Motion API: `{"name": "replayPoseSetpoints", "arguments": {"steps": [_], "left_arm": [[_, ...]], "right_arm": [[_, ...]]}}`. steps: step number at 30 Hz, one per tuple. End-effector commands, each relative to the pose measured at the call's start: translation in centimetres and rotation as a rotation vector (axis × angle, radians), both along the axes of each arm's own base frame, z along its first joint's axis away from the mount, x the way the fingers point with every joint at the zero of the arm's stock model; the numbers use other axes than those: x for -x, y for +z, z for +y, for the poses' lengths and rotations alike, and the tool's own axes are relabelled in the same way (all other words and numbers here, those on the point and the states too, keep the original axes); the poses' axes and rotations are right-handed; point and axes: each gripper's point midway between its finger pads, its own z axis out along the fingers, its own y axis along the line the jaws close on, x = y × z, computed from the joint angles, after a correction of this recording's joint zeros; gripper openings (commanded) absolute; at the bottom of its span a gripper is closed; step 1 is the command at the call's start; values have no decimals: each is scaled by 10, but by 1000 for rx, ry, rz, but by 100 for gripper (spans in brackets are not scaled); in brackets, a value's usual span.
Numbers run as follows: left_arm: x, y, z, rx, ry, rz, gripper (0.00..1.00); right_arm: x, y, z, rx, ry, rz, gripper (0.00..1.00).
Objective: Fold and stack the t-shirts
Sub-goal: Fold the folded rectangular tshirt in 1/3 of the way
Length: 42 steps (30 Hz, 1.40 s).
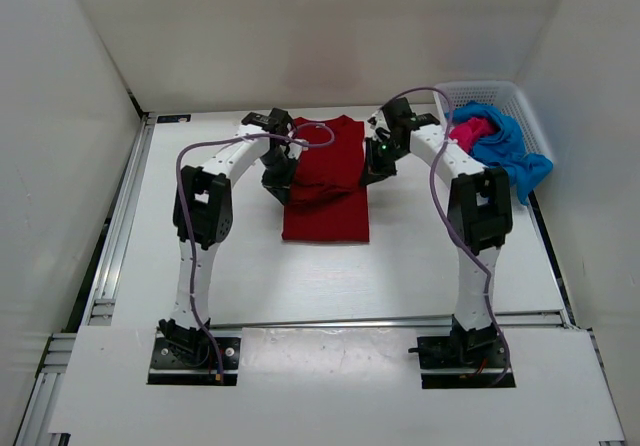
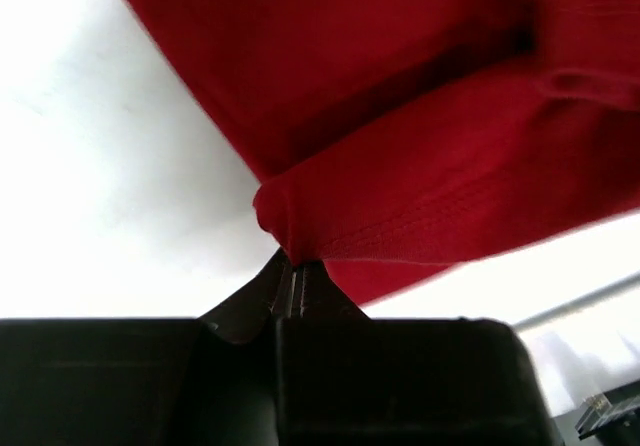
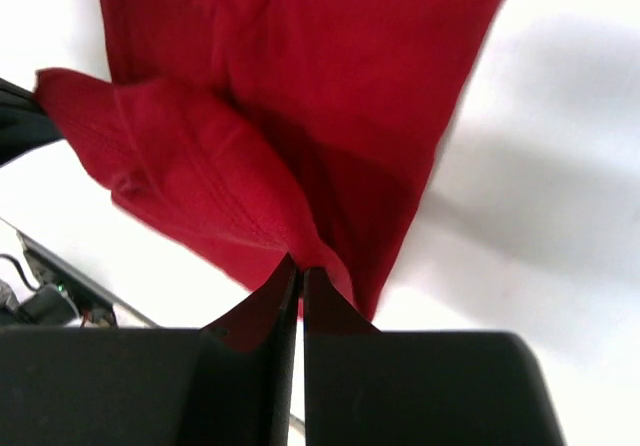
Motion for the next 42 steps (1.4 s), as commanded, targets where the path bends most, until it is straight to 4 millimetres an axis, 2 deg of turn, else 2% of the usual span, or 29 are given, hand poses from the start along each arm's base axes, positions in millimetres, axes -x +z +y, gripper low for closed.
{"name": "replayPoseSetpoints", "arguments": {"steps": [1,3,6,10,11,13,15,16,17,19,20,22,23,24,25,26,27,28,29,30,31,32,33,34,35,36,37,38,42], "left_arm": [[-22,16,6,-21,12,-84,10],[-35,17,8,-20,26,-121,10],[-47,12,12,-26,39,-154,10],[-59,13,7,-8,41,-201,10],[-59,9,7,-12,41,-192,10],[-65,9,5,-2,42,-216,10],[-67,-1,9,-32,46,-209,11],[-71,2,11,-48,51,-227,15],[-74,-4,13,-63,55,-229,17],[-85,2,21,-84,74,-271,24],[-94,6,29,-102,94,-297,37],[-107,24,34,-101,117,-359,51],[-113,31,43,-120,137,-389,57],[-122,48,49,-117,159,-447,67],[-126,59,50,-118,169,-484,70],[-130,67,58,-121,187,-507,73],[-134,76,64,-125,204,-534,75],[-131,85,65,-120,206,-549,77],[-132,90,67,-128,212,-562,77],[-131,93,67,-125,214,-571,77],[-127,94,74,-130,223,-565,77],[-123,93,75,-133,222,-558,77],[-119,90,75,-128,217,-545,77],[-110,86,77,-136,214,-526,77],[-104,81,72,-138,199,-512,76],[-99,74,73,-146,195,-491,76],[-88,65,71,-162,180,-466,76],[-82,64,69,-164,170,-458,76],[-63,50,73,-176,158,-405,75]], "right_arm": [[-20,5,0,-25,30,-13,0],[-32,0,-1,-55,23,-4,0],[-33,-15,1,-54,25,29,0],[-36,-34,-8,-44,-6,77,0],[-40,-32,-11,-47,-15,68,0],[-45,-37,-11,-63,-52,91,9],[-53,-35,-9,-100,-70,87,26],[-62,-32,-9,-120,-95,78,35],[-64,-27,-6,-136,-100,76,38],[-81,-17,-13,-155,-134,40,42],[-87,-13,-12,-156,-156,27,44],[-99,11,-19,-160,-182,-52,47],[-100,18,-21,-157,-198,-74,48],[-95,32,-24,-152,-205,-105,48],[-97,38,-28,-142,-217,-149,48],[-91,42,-24,-136,-211,-169,48],[-80,65,-16,-145,-192,-225,47],[-63,48,-15,-117,-172,-201,45],[-58,51,-9,-119,-151,-233,39],[-44,57,6,-126,-107,-251,35],[-32,47,11,-119,-89,-227,30],[-26,49,21,-139,-61,-218,25],[-16,37,36,-145,-22,-185,17],[-12,37,45,-163,6,-164,13],[-9,19,59,-159,34,-128,6],[-8,13,66,-162,39,-96,4],[-17,20,78,-187,50,-112,1],[-15,-5,87,-179,55,-47,0],[-27,-15,122,-307,51,59,0]]}}
